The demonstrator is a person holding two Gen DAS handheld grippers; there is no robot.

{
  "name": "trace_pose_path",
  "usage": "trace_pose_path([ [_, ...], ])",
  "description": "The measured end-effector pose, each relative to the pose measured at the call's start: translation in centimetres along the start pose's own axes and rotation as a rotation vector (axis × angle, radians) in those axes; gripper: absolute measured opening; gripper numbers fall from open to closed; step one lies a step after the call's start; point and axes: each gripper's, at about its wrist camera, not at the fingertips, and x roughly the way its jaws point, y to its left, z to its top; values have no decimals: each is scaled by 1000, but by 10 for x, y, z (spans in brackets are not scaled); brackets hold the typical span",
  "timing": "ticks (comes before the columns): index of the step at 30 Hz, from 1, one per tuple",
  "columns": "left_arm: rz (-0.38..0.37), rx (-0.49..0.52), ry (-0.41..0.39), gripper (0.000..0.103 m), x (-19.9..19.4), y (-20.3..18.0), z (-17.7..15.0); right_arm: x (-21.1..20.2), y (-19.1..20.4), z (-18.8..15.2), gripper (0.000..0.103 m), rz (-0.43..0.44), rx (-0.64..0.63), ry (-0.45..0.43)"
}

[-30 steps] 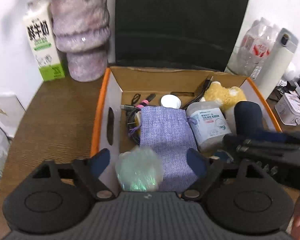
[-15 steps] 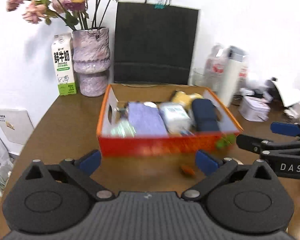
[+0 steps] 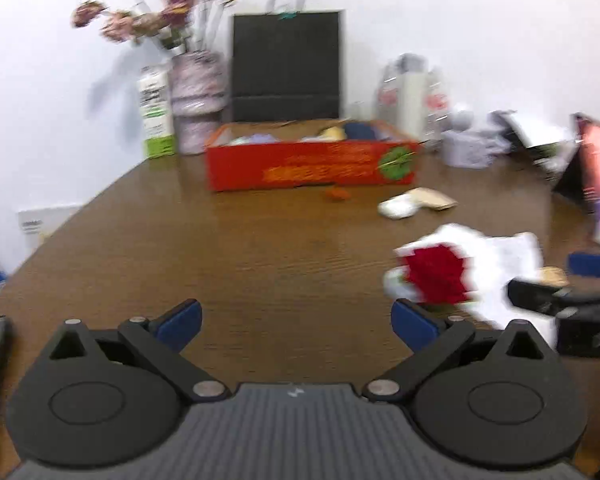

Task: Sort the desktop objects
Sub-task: 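Grasp the red rose with the left gripper while the right grasps a white round tin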

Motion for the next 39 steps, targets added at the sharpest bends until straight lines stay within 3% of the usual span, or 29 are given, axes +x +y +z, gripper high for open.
trace_pose_path([
  [3, -75, 35, -7, 102, 6, -15, 5, -11, -9, -5, 82, -17, 7, -34],
  [5, -110, 54, -20, 94, 12, -27, 10, -11, -19, 1, 75, -42, 34, -44],
  [7, -148, 61, -18, 88, 20, -41, 14, -4, -30, 7, 57, -52, 52, -22],
  [11, -207, 92, -2, 83, 46, -61, 18, 5, -43, 13, 50, -8, 77, 1],
  [12, -215, 98, 19, 78, 53, -65, 19, 5, -42, 13, 41, -14, 75, -3],
  [14, -240, 112, 70, 49, 65, -68, 21, 8, -43, 12, 43, -35, 70, -1],
  [16, -264, 117, 91, 37, 71, -65, 21, 11, -46, 11, 43, -13, 93, 10],
  [18, -298, 30, 73, 31, 65, -44, 27, 10, -44, 10, 43, 18, 88, 7],
  [20, -365, -129, 77, 29, 61, -12, 37, 6, -35, 9, 43, 70, 36, -8],
  [23, -457, -352, 148, 27, 66, 32, 50, 13, -8, 9, 46, 166, -69, 27],
  [25, -474, -411, 183, 27, 68, 45, 53, 24, 15, 11, 58, 196, -131, 40],
  [29, -556, -499, 245, 25, 71, 57, 52, 54, 52, 28, 56, 213, -171, 19],
  [30, -555, -517, 240, 24, 70, 61, 51, 57, 57, 32, 52, 228, -165, 0],
  [31, -540, -517, 240, 23, 69, 63, 51, 64, 64, 36, 39, 264, -186, -8],
  [32, -538, -521, 239, 22, 68, 67, 51, 71, 70, 35, 39, 285, -225, 17],
  [34, -533, -522, 164, 22, 57, 74, 52, 87, 80, 32, 39, 239, -286, 95],
  [36, -493, -470, 119, 22, 46, 79, 56, 93, 78, 28, 39, 228, -268, 140],
  [39, -341, -322, 97, 23, 38, 78, 55, 94, 68, 25, 39, 197, -215, 143],
])
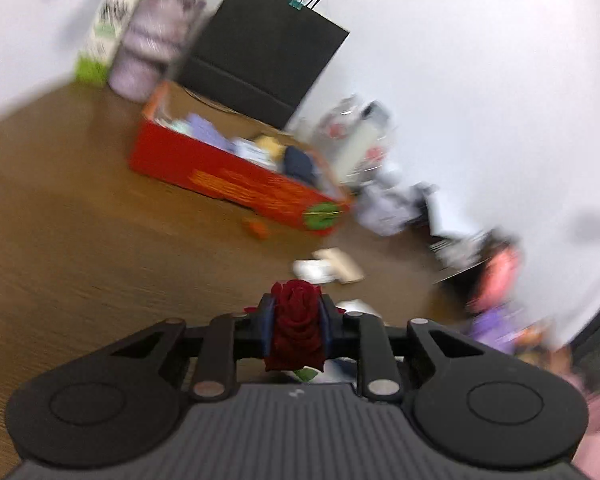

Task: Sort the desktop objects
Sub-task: 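Grasp the red rose with the left gripper while the right grasps a white round tin, then carry the red rose and white tin into the cardboard box and release both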

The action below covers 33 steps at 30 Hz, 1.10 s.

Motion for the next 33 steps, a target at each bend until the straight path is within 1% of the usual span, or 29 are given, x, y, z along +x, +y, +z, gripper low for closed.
trace_pose_path([
  [1, 69, 54, 1, 24, 3, -3, -5, -2, -4, -1, 41, 3, 24, -7],
  [3, 199, 172, 7, 26, 7, -10, -23, -2, -6, -3, 49, 9, 47, 13],
  [4, 232, 216, 12, 30, 9, -12, -31, -5, -7, -6, 52, 15, 54, 17],
  [5, 256, 249, 8, 44, 8, -14, -39, -8, -8, -8, 53, 20, 62, 14],
  [6, 279, 266, -9, 56, 7, -15, -47, -10, -8, -10, 53, 22, 69, 18],
  [7, 287, 271, -22, 74, 6, -16, -52, -11, -7, -11, 53, 26, 73, 23],
  [8, 273, 276, -30, 82, 6, -15, -56, -15, -5, -15, 53, 30, 72, 17],
  [10, 244, 277, -17, 82, 7, -13, -61, -18, -2, -18, 53, 29, 72, 7],
  [12, 266, 253, 8, 81, 13, -8, -62, -15, -4, -14, 52, 26, 89, 3],
  [13, 277, 237, 17, 78, 15, -6, -62, -15, -4, -14, 52, 21, 98, 3],
  [14, 278, 217, 17, 71, 15, -1, -62, -14, -4, -13, 52, 14, 102, 4],
  [15, 275, 188, 20, 62, 16, 4, -62, -12, -3, -11, 50, 6, 100, 6],
  [16, 279, 171, 15, 47, 14, 7, -62, -10, -1, -10, 39, -3, 95, 8],
  [17, 280, 163, 8, 41, 10, 9, -61, -8, 0, -6, 38, -9, 92, 9],
  [19, 252, 135, -3, 36, 0, 12, -60, -6, 1, -2, 38, 10, 105, 22],
  [21, 230, 109, -32, 36, -14, 10, -58, -17, 8, -2, 38, 28, 111, -8],
  [24, 218, 100, -64, 35, -24, 6, -49, -38, 17, 0, 38, 30, 96, -66],
  [26, 208, 105, -90, 35, -25, 6, -30, -48, 11, 11, 38, 48, 118, -95],
  [28, 199, 116, -108, 35, -21, 7, 4, -57, -2, 32, 38, 60, 142, -130],
  [30, 178, 136, -121, 35, -8, 10, 52, -61, -21, 64, 38, 83, 153, -170],
  [31, 190, 142, -127, 35, 3, 12, 76, -60, -32, 83, 38, 77, 149, -192],
  [33, 205, 158, -109, 35, 37, 17, 124, -46, -51, 120, 38, 47, 138, -213],
])
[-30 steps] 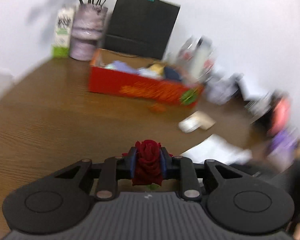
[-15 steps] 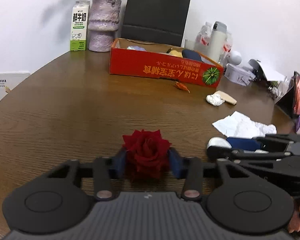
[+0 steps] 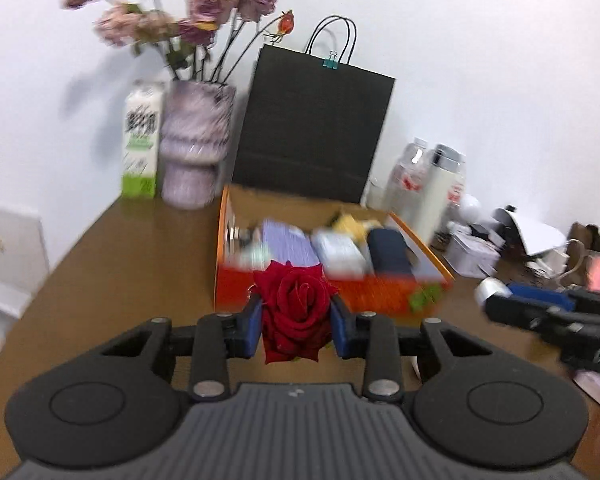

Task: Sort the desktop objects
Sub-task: 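Carry the red rose and white tin into the cardboard box and release both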

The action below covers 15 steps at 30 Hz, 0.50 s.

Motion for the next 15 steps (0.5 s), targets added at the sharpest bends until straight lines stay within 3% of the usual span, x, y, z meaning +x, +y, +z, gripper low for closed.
trace_pose_path([
  [6, 48, -38, 108, 35, 134, 19, 79, 128, -62, 81, 38, -23, 106, 113],
  [10, 81, -61, 198, 35, 217, 30, 99, 214, -88, 104, 38, -53, 152, 197],
  [15, 130, 63, 260, 44, 283, 35, 110, 306, -108, 105, 38, -94, 170, 279],
])
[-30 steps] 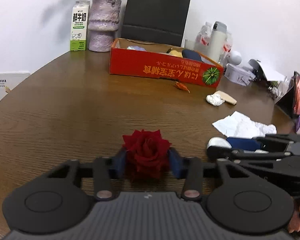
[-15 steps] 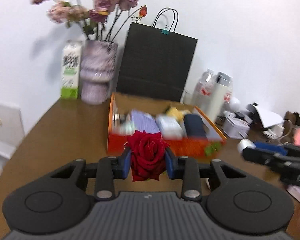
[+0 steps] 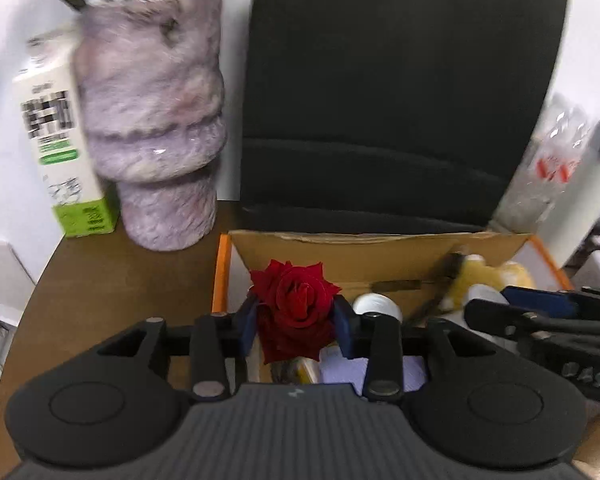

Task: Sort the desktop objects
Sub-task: 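Carry the red rose and white tin into the cardboard box and release both, then grasp the white cloth with the left gripper while the right grasps the small beige box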

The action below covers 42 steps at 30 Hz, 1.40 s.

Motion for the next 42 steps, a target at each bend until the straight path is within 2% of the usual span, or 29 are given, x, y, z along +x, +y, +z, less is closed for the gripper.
trace_pose_path([
  [1, 2, -2, 1, 52, 6, 1, 3, 17, -2, 3, 39, -7, 2, 14],
  [3, 0, -3, -13, 56, 6, 1, 7, 38, -6, 5, 40, -28, 26, 23],
  [5, -13, -16, -39, 68, -4, 2, 8, 46, -13, 7, 44, -31, 54, 44],
  [6, -21, -19, -53, 68, -11, 2, 6, 41, -15, 8, 44, -26, 63, 36],
  [8, -5, -14, -71, 68, -30, -1, 2, 21, -15, 9, 46, -3, 63, -8],
  [10, 18, -38, -102, 72, -60, -5, -13, -8, -11, 7, 55, -9, 46, -47],
  [13, -2, -43, -137, 76, -109, -16, -46, -57, -1, -2, 67, -29, -4, -105],
  [16, 10, -27, -157, 87, -153, -31, -79, -105, 12, -24, 72, -38, -62, -116],
  [17, 9, -36, -170, 94, -167, -35, -91, -118, 15, -31, 72, -38, -70, -111],
  [19, -11, -53, -188, 100, -193, -41, -119, -144, 18, -52, 79, -18, -78, -117],
  [24, -25, -74, -170, 100, -232, -60, -199, -198, 27, -115, 80, -23, -99, -129],
  [28, -59, -44, -173, 101, -247, -82, -263, -245, 34, -157, 82, 24, -141, -146],
  [30, -99, -23, -149, 101, -253, -92, -292, -266, 37, -176, 84, 48, -161, -167],
  [32, -181, -20, -108, 101, -260, -102, -319, -284, 39, -193, 86, 43, -177, -185],
  [34, -237, 15, -90, 101, -267, -115, -337, -300, 37, -210, 87, 19, -170, -199],
  [38, -334, 179, -153, 102, -268, -159, -355, -311, 18, -244, 87, -6, -137, -196],
  [40, -314, 260, -128, 101, -257, -184, -357, -306, 3, -260, 85, -65, -106, -155],
  [42, -307, 296, -77, 94, -245, -198, -359, -307, -12, -277, 85, -136, -75, -133],
])
